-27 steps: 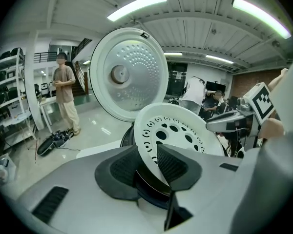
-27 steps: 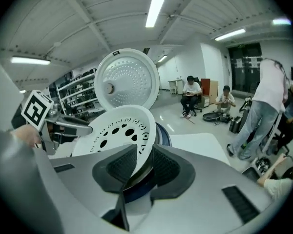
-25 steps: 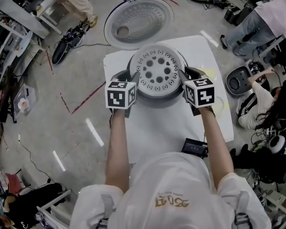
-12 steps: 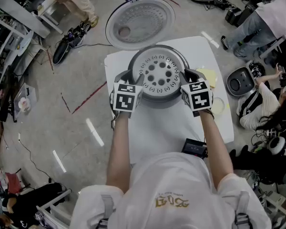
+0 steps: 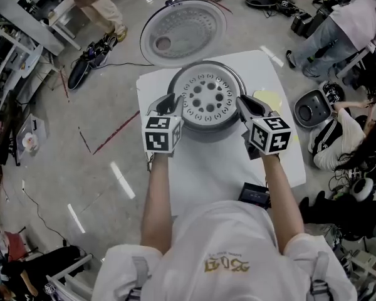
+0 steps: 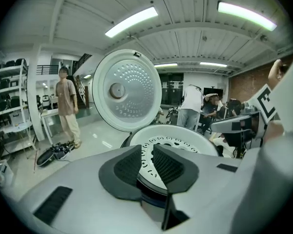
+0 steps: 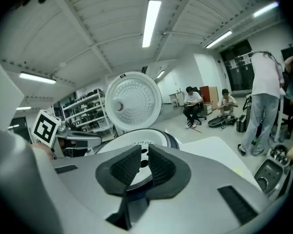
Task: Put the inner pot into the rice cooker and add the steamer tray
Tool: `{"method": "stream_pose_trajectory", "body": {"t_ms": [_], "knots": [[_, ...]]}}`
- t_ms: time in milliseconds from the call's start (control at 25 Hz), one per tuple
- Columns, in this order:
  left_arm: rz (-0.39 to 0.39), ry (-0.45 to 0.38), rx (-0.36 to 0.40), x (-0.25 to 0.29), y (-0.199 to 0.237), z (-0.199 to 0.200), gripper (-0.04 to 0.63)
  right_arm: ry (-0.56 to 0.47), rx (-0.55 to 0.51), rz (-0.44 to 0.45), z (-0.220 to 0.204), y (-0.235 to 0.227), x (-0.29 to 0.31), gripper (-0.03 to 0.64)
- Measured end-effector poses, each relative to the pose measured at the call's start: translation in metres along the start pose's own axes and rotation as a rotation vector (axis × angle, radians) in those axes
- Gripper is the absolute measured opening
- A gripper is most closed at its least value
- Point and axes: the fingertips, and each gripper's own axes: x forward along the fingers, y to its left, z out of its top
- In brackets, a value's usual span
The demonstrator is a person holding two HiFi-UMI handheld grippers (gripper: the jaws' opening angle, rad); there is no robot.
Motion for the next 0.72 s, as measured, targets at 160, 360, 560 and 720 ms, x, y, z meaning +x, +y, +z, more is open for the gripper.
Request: {"method": "stream_pose_trajectory", "body": {"t_ms": [160, 360, 560, 720], "knots": [[-0.001, -0.027, -0.021, -0.018, -0.002, -0.001, 0.015, -0.062, 0.069, 0.014, 0.000, 0.010, -0.019, 0.011], [-0.030, -0.049, -0.062, -0.039, -0.011, -0.010, 0.015, -0.071, 0.034, 0.003, -0.005, 0.027, -0.036, 0.011], [-0.085, -0.091, -0.160, -0.067, -0.022, -0.026, 0.015, -0.099, 0.050, 0.010, -0.012, 0.049, -0.053, 0.011], [-0.082, -0.134, -0.201, -0.087, -0.022, -0.040, 0.015, -0.090, -0.016, -0.034, -0.023, 0.059, -0.063, 0.011]]}}
